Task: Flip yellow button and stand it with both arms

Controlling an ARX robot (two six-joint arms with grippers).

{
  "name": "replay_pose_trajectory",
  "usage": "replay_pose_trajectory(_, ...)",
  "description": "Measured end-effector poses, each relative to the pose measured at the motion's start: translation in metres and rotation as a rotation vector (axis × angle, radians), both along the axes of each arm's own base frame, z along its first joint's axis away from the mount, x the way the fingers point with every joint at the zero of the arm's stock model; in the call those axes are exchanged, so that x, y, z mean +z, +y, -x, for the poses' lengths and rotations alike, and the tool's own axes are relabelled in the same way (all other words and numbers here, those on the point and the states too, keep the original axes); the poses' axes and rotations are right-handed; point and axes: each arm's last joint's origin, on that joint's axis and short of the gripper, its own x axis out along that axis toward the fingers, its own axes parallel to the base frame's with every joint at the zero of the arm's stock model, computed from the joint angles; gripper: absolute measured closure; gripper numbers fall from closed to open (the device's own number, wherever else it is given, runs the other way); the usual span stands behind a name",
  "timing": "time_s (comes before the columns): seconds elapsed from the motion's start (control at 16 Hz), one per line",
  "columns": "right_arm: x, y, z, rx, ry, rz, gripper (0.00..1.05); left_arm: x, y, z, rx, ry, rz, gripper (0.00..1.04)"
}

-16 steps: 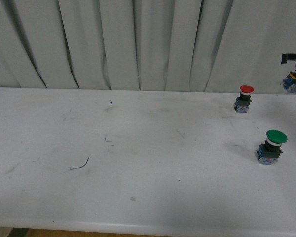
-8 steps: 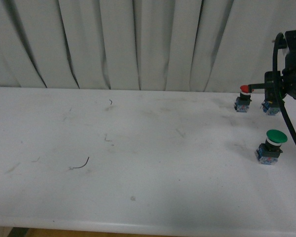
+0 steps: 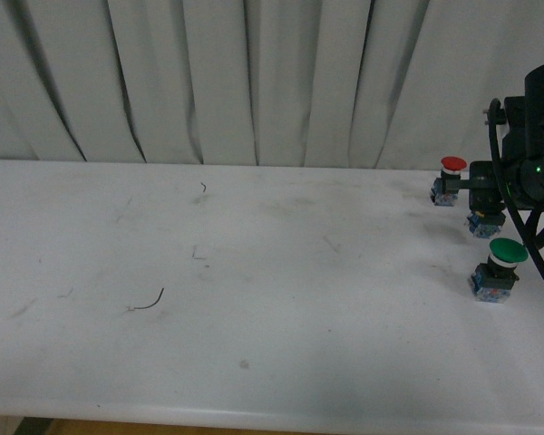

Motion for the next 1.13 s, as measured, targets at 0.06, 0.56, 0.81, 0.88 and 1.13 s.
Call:
replay_pose_trajectory(0.06, -0.002, 0.000, -0.002, -0.003, 0.004, -0.005, 0.68, 0.000, 0.000, 0.000, 0.000, 0.000, 0.000, 0.07)
replay_pose_trajectory(0.56, -0.011, 0.017, -0.016, 0.006, 0.017, 0.013, 0.68, 0.000, 0.000, 0.000, 0.000, 0.000, 0.000, 0.07)
replay_pose_trajectory(0.81, -0.011, 0.023, -0.016, 0.004, 0.020, 0.020, 0.68, 0.000, 0.000, 0.000, 0.000, 0.000, 0.000, 0.07)
replay_pose_trajectory(0.88, -0.011, 0.022, -0.016, -0.002, 0.021, 0.024, 0.68, 0.000, 0.000, 0.000, 0.000, 0.000, 0.000, 0.07)
replay_pose_trajectory(1.13, -0.012, 0.022, -0.015, -0.011, 0.028, 0.032, 0.68, 0.000, 0.000, 0.000, 0.000, 0.000, 0.000, 0.07)
